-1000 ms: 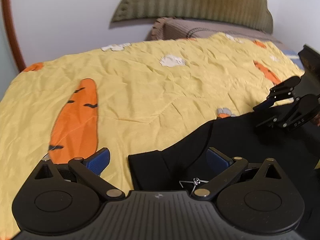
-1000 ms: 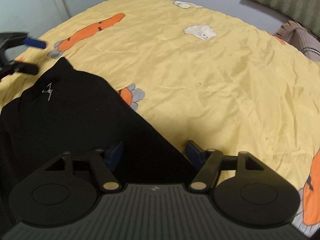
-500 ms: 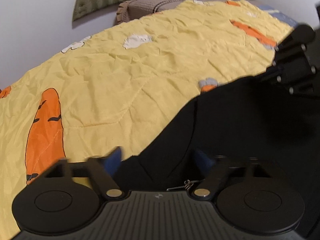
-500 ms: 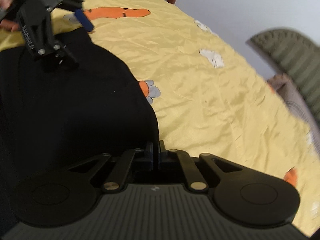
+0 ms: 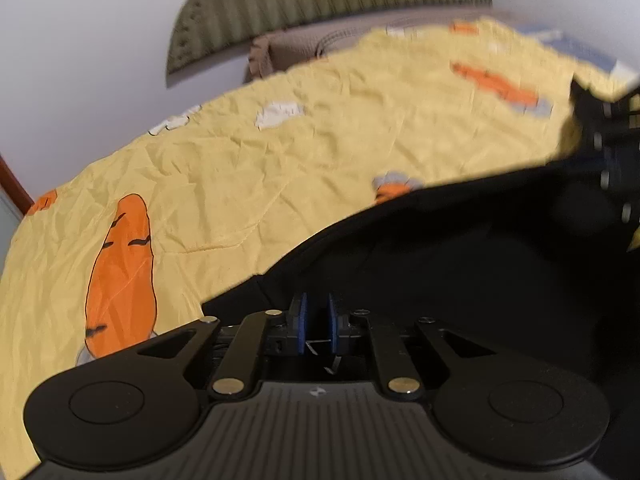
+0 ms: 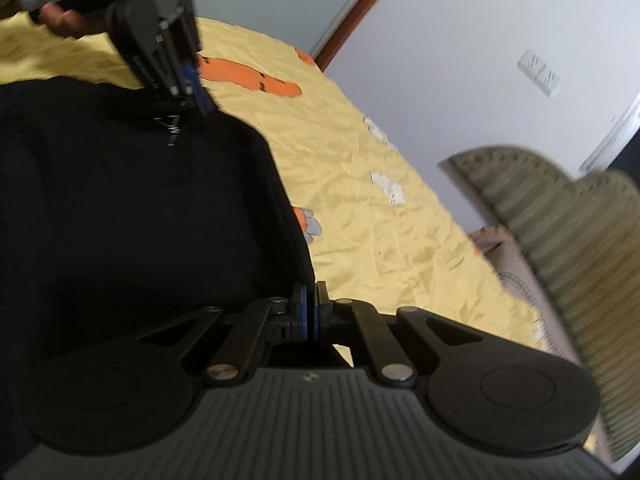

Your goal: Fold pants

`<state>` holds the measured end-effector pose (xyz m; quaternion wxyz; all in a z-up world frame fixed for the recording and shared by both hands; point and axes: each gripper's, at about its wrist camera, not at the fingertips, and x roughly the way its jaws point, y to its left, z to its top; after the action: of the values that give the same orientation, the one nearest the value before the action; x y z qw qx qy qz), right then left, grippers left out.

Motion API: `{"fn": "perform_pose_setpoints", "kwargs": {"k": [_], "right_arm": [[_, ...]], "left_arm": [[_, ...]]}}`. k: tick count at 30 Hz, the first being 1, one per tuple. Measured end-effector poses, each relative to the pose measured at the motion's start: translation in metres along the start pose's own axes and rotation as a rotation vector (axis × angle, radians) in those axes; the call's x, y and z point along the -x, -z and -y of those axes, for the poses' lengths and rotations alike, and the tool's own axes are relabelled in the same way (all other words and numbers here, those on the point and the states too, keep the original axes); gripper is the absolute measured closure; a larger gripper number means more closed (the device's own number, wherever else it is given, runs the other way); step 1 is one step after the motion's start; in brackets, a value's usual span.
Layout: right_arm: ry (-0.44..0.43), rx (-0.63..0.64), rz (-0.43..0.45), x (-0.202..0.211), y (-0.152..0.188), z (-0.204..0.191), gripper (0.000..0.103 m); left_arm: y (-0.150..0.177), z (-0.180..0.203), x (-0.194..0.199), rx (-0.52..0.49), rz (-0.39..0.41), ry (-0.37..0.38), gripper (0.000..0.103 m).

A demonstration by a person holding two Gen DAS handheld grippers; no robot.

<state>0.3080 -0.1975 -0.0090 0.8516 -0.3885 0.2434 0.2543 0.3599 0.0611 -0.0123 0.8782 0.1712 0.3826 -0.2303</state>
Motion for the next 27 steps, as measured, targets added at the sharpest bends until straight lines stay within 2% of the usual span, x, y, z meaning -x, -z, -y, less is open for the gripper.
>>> {"fn": "perform_pose_setpoints", "kwargs": {"k": [1,2,3,5,6,8,10,12,15,17,19,20,22,24,27], "right_arm": [[0.013,0.014,0.007,0.007,0.000,-0.007,0.099],[0.024,0.023,0.014,0.014,0.000,-0.012,0.099],[0.035,0.035,0.021,0.020,0.001,-0.017,0.099],[0.065,0.073,0.029,0.030,0.002,-0.029,0.099],[0.072,0.084,0.031,0.034,0.003,-0.034,0.099],[0.083,0.108,0.033,0.038,0.004,-0.044,0.099],[0.086,0.125,0.029,0.039,0.005,-0.051,0.099],[0.085,0.124,0.028,0.039,0.005,-0.056,0.099],[0.088,0.104,0.038,0.041,0.004,-0.061,0.099],[0.097,0.095,0.042,0.043,0.005,-0.064,0.099],[0.104,0.100,0.041,0.053,0.007,-0.073,0.099],[0.103,0.103,0.038,0.054,0.008,-0.075,0.099],[0.101,0.108,0.032,0.061,0.011,-0.083,0.099],[0.101,0.112,0.030,0.063,0.013,-0.087,0.099],[0.106,0.128,0.031,0.068,0.015,-0.092,0.099]], "left_arm": [[0.001,-0.002,0.006,0.047,0.002,0.023,0.083],[0.003,-0.005,0.011,0.106,-0.001,0.055,0.071],[0.005,-0.007,0.016,0.173,0.001,0.098,0.062],[0.010,-0.008,0.028,0.296,0.026,0.157,0.019],[0.012,-0.007,0.035,0.345,0.048,0.171,0.016],[0.015,-0.006,0.050,0.426,0.113,0.226,0.016],[0.012,-0.005,0.057,0.491,0.131,0.272,0.016],[0.003,0.000,0.053,0.513,0.094,0.240,0.016],[-0.009,0.006,0.031,0.530,-0.009,0.129,0.016],[-0.012,0.007,0.016,0.586,-0.054,0.124,0.016],[-0.011,0.004,0.008,0.658,-0.061,0.143,0.019],[-0.011,0.004,0.005,0.686,-0.064,0.154,0.025],[-0.005,0.003,0.000,0.730,-0.089,0.211,0.073],[-0.005,0.004,0.001,0.780,-0.101,0.221,0.075],[-0.010,0.005,0.012,0.777,-0.049,0.176,0.075]]}}
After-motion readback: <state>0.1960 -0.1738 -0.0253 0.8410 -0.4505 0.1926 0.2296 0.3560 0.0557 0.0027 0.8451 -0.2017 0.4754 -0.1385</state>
